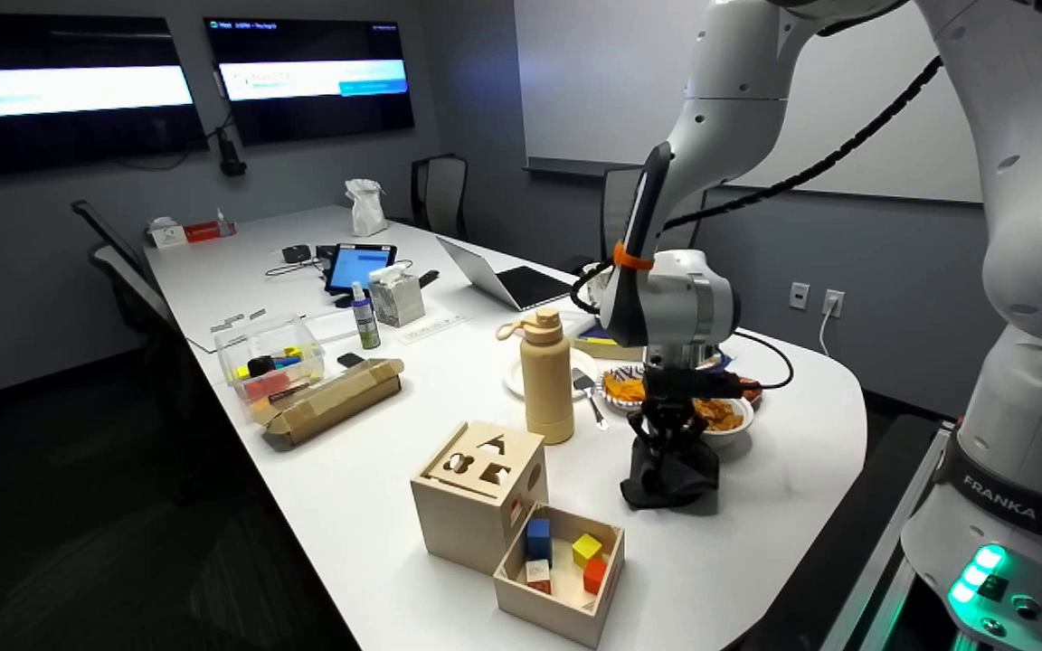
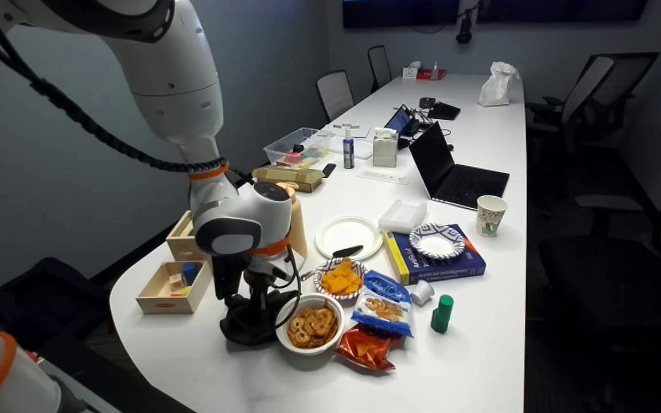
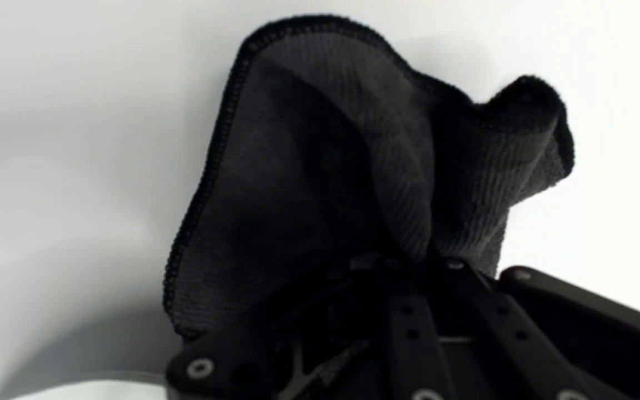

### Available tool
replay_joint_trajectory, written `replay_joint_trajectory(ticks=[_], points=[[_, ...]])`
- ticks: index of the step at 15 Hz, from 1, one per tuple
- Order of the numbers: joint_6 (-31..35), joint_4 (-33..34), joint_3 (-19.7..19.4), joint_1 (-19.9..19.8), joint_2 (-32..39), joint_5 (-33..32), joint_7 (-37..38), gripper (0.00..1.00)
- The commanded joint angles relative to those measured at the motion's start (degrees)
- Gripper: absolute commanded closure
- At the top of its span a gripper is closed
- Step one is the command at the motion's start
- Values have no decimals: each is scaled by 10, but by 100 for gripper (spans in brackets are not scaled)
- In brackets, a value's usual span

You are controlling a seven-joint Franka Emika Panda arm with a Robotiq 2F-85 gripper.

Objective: Use the grey towel to wipe the counter.

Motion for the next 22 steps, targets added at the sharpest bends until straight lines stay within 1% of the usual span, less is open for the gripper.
replay_joint_trajectory(ticks=[1,2,3,5,7,9,11,13,16,17,18,20,22], points=[[-8,46,26,11,10,-16,-5,98],[-13,58,38,8,17,-17,-16,98],[-18,70,64,-5,25,-11,-39,98],[-30,80,101,-21,39,-1,-75,98],[-45,76,116,-21,50,0,-87,98],[-58,59,107,-14,59,1,-79,98],[-55,37,96,-13,64,9,-66,98],[-38,5,97,-27,58,31,-66,98],[-19,-47,98,-50,28,88,-69,98],[-9,-65,104,-67,24,100,-65,98],[-2,-81,101,-75,19,115,-63,98],[20,-97,106,-107,20,146,-78,98],[49,-89,138,-159,25,179,-130,98]])
